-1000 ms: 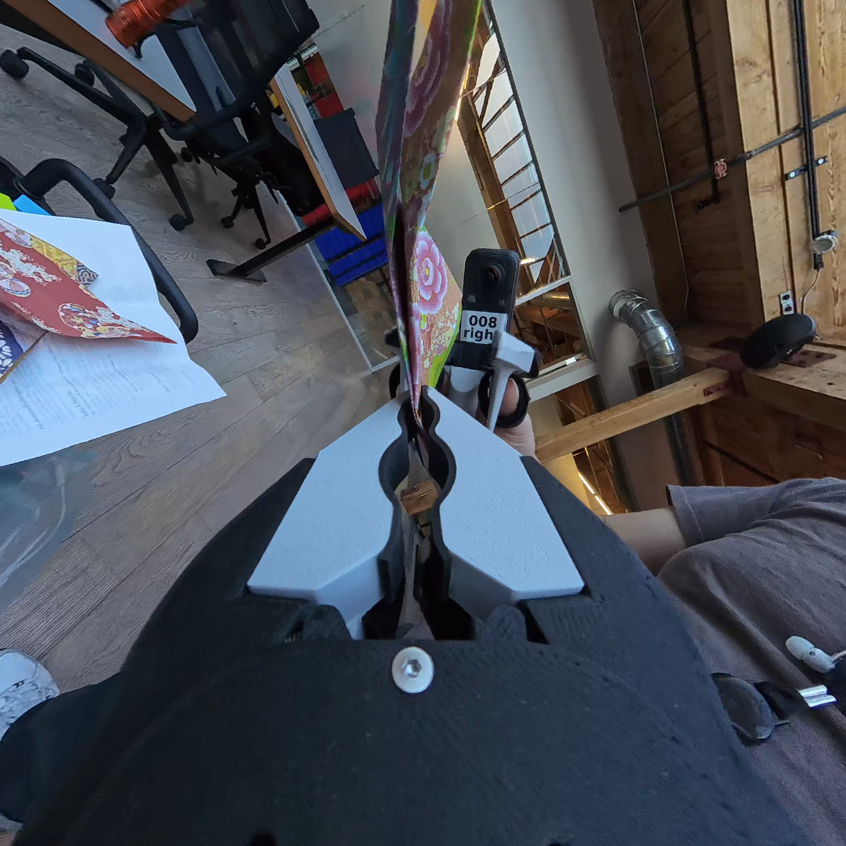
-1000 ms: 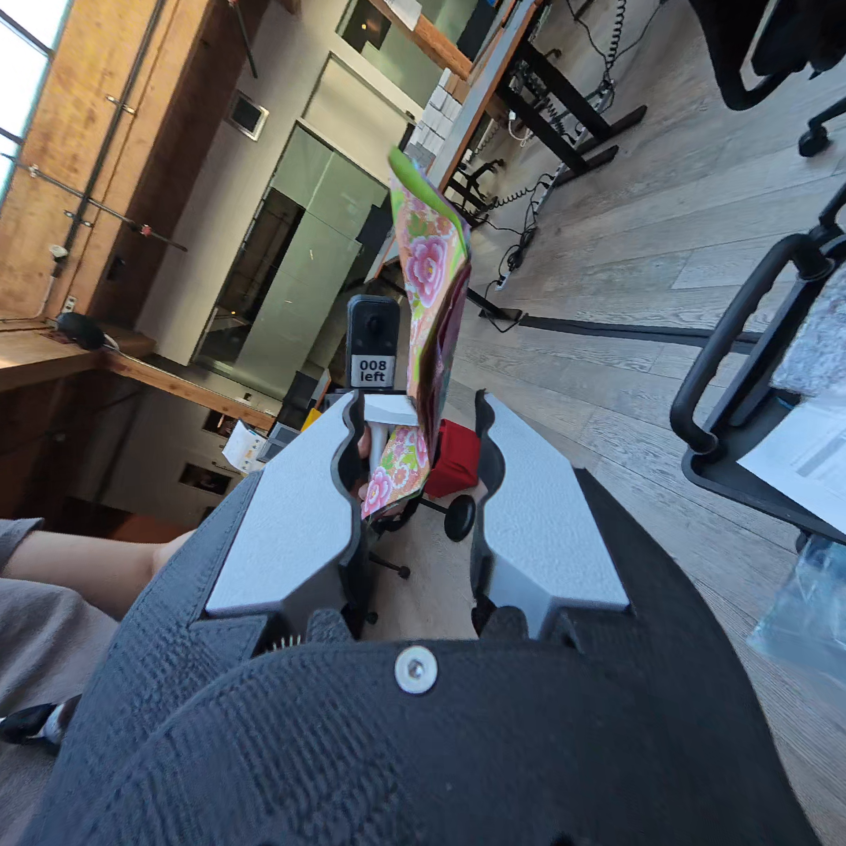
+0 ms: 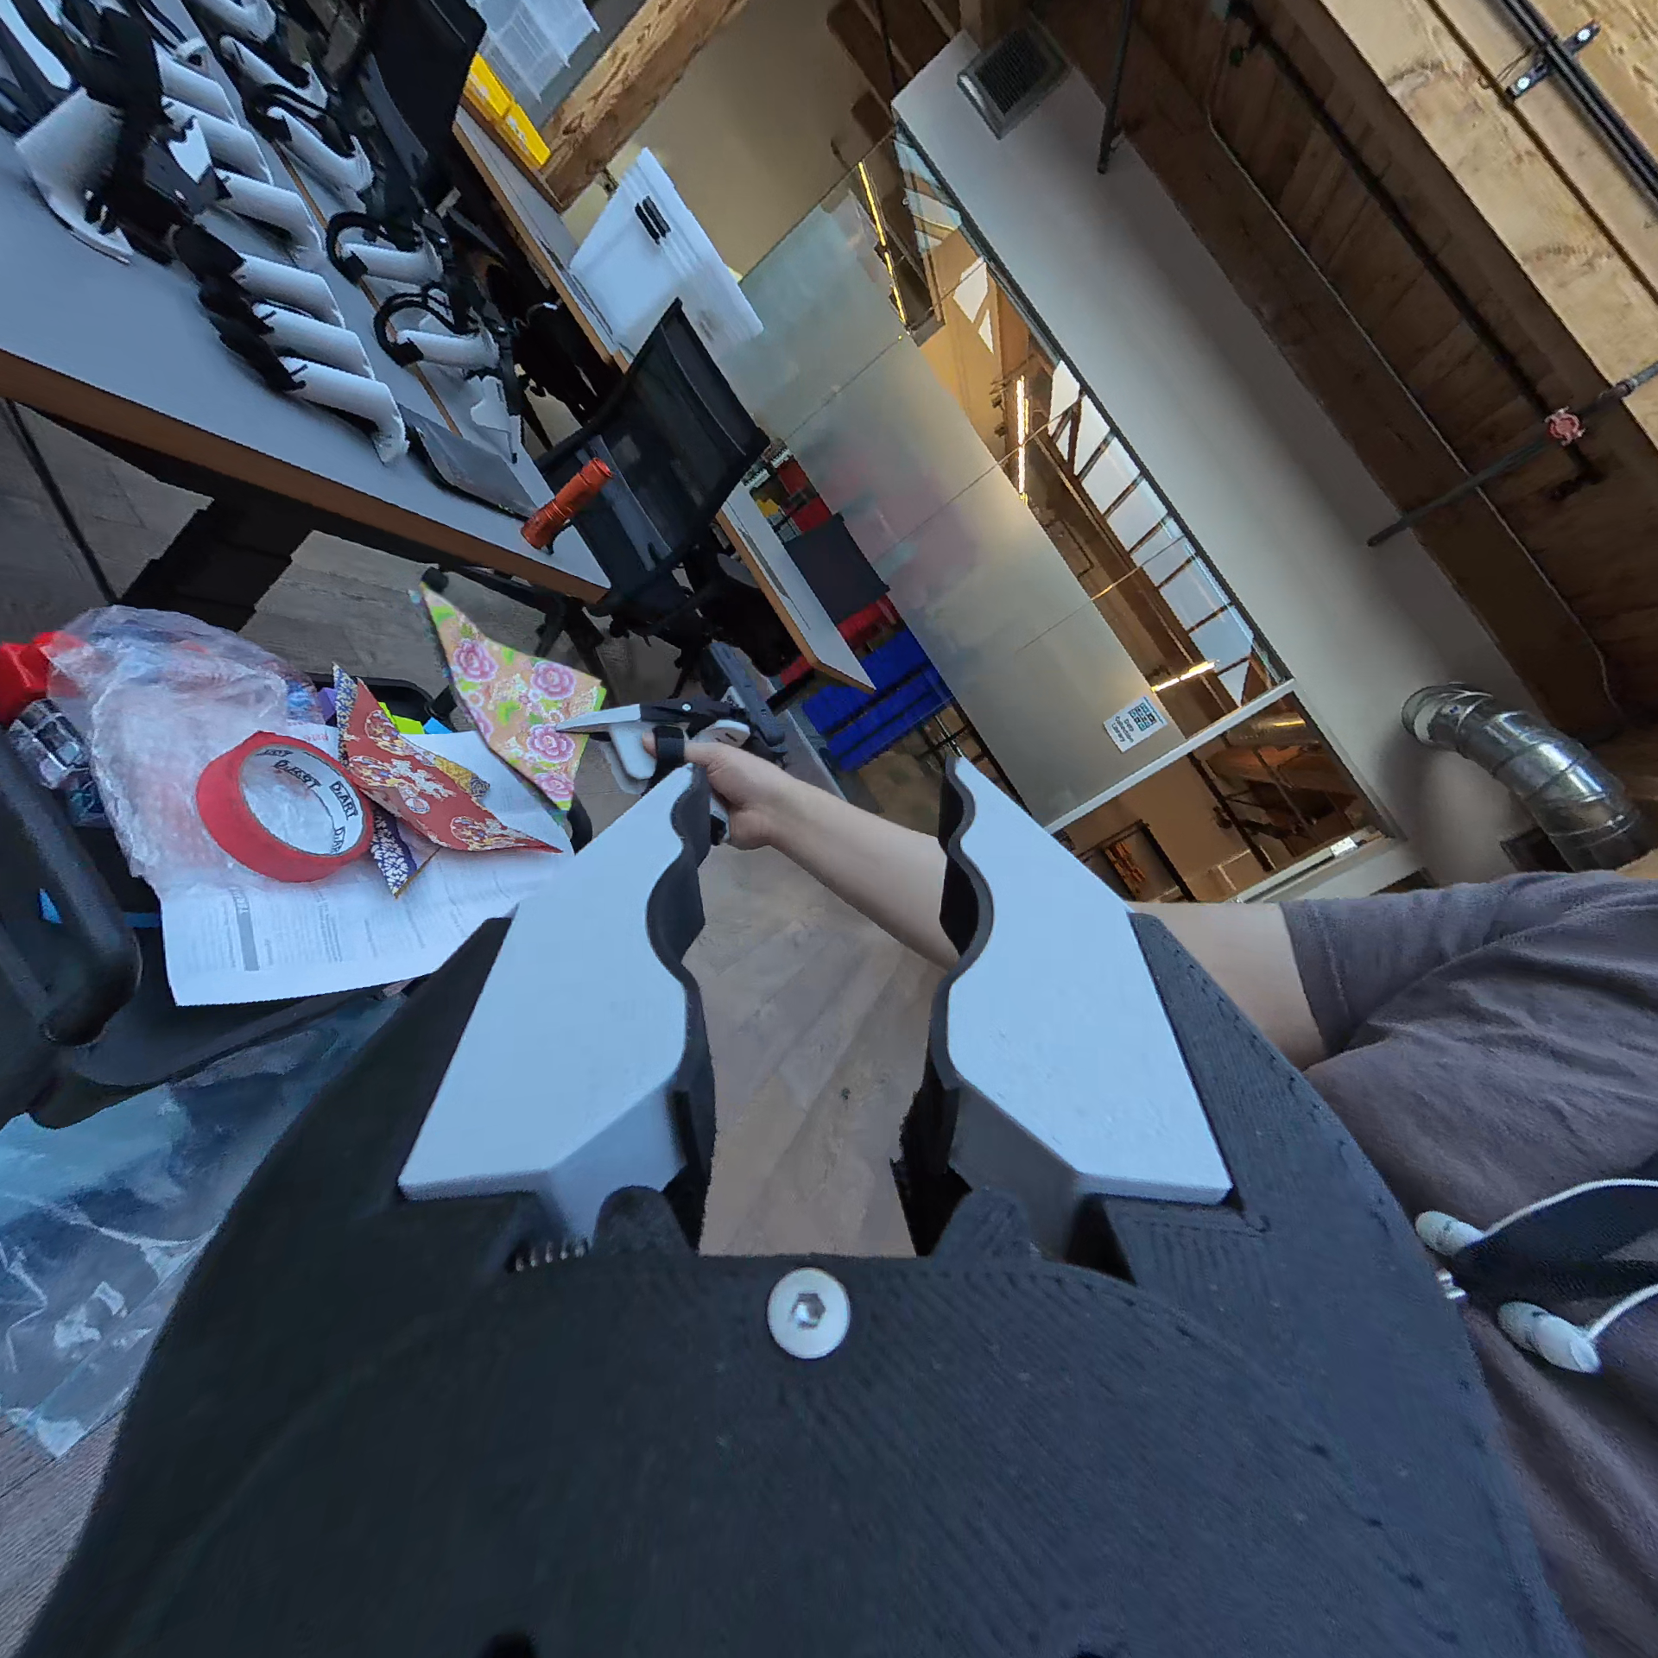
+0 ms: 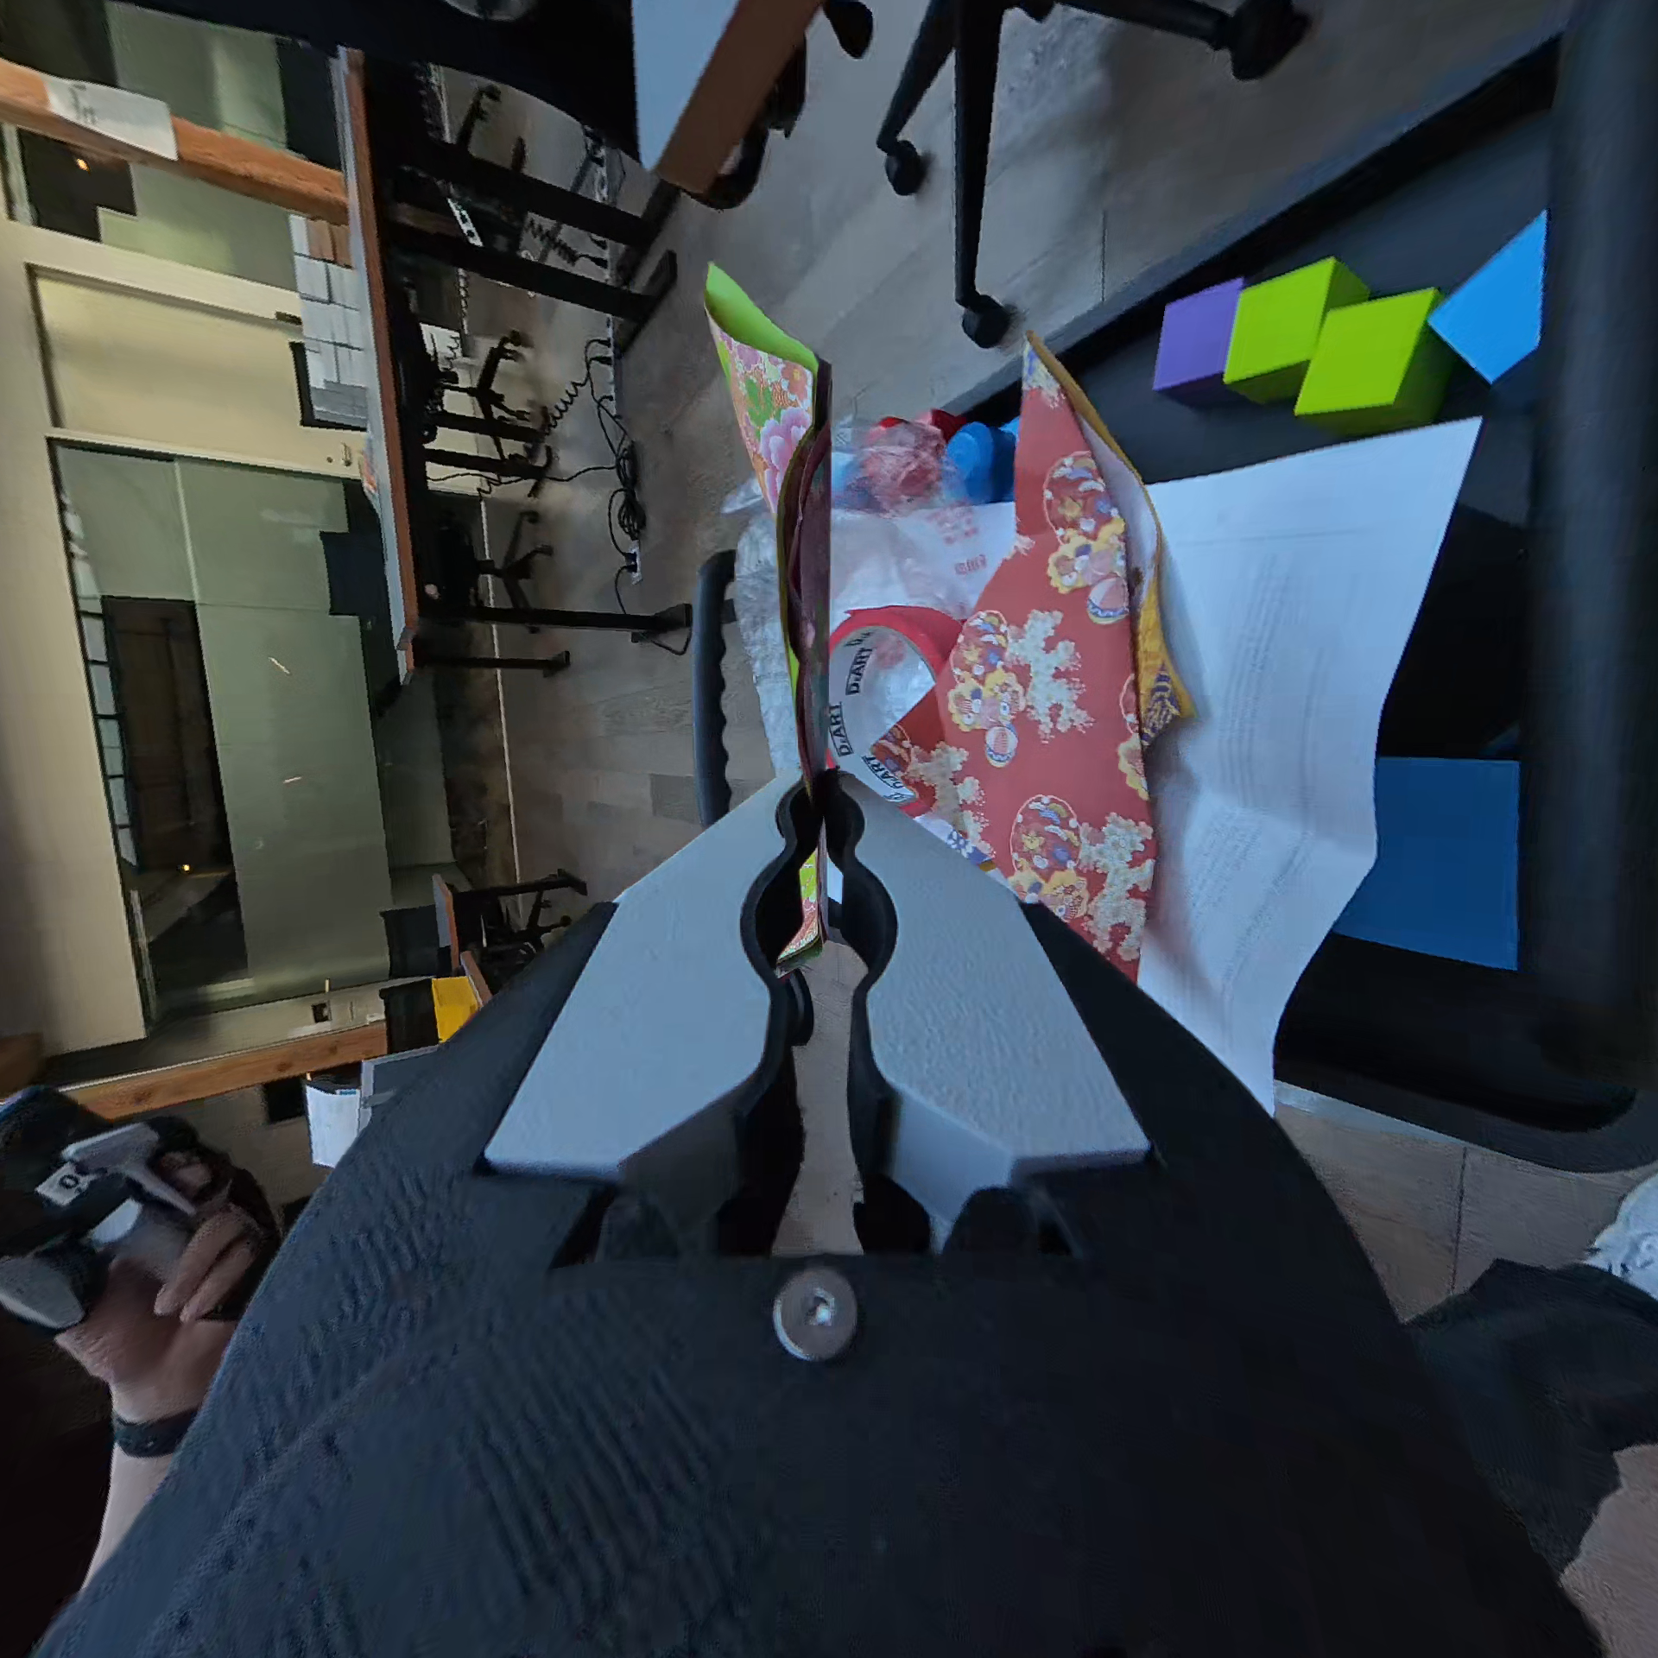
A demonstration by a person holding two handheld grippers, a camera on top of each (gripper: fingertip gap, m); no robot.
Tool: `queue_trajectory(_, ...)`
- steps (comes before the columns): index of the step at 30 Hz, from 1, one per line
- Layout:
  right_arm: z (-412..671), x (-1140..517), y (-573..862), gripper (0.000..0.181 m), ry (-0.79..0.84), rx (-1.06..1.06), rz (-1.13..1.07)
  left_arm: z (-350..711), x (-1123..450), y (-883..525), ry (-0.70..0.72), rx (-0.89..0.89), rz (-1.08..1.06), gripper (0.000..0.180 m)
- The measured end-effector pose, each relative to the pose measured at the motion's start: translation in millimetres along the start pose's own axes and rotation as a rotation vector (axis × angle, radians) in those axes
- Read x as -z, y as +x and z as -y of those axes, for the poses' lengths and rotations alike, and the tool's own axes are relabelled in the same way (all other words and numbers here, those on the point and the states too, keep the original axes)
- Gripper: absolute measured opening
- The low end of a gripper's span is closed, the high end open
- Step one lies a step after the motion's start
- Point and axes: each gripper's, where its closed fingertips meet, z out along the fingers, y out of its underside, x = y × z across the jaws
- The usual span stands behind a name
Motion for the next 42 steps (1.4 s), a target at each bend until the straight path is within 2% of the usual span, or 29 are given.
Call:
queue_trajectory(4,-15,-29,26,0.000,-0.039,-0.029,-0.069,0,11,6,0.020,-0.015,0.019,0.050)
queue_trajectory(10,-38,-53,51,0.000,-0.140,0.017,-0.189,-2,27,12,0.032,-0.030,0.065,0.050)
queue_trajectory(13,-39,-54,61,0.003,-0.141,0.064,-0.263,-4,35,14,0.035,-0.035,0.085,0.050)
queue_trajectory(15,-37,-50,66,0.009,-0.140,0.116,-0.323,-5,40,16,0.036,-0.037,0.089,0.050)
queue_trajectory(18,-33,-39,68,0.028,-0.129,0.208,-0.419,-5,44,20,0.022,-0.049,0.083,0.050)
queue_trajectory(21,-29,-21,60,0.034,-0.080,0.315,-0.476,-6,36,22,-0.030,-0.082,0.059,0.050)
queue_trajectory(24,-23,14,40,0.033,0.039,0.514,-0.546,-9,15,26,-0.113,-0.151,0.013,0.050)
queue_trajectory(29,-35,120,-37,0.035,0.370,0.903,-0.632,-24,-55,38,-0.285,-0.327,-0.113,0.050)
queue_trajectory(32,-63,216,-96,0.040,0.583,1.056,-0.710,-31,-120,72,-0.333,-0.452,-0.206,0.048)
queue_trajectory(38,-160,464,-186,0.054,1.064,1.089,-0.911,-94,-280,221,-0.422,-0.832,-0.457,0.051)
queue_trajectory(42,-248,620,-176,0.054,1.206,1.012,-1.126,-182,-370,335,-0.419,-0.958,-0.649,0.055)
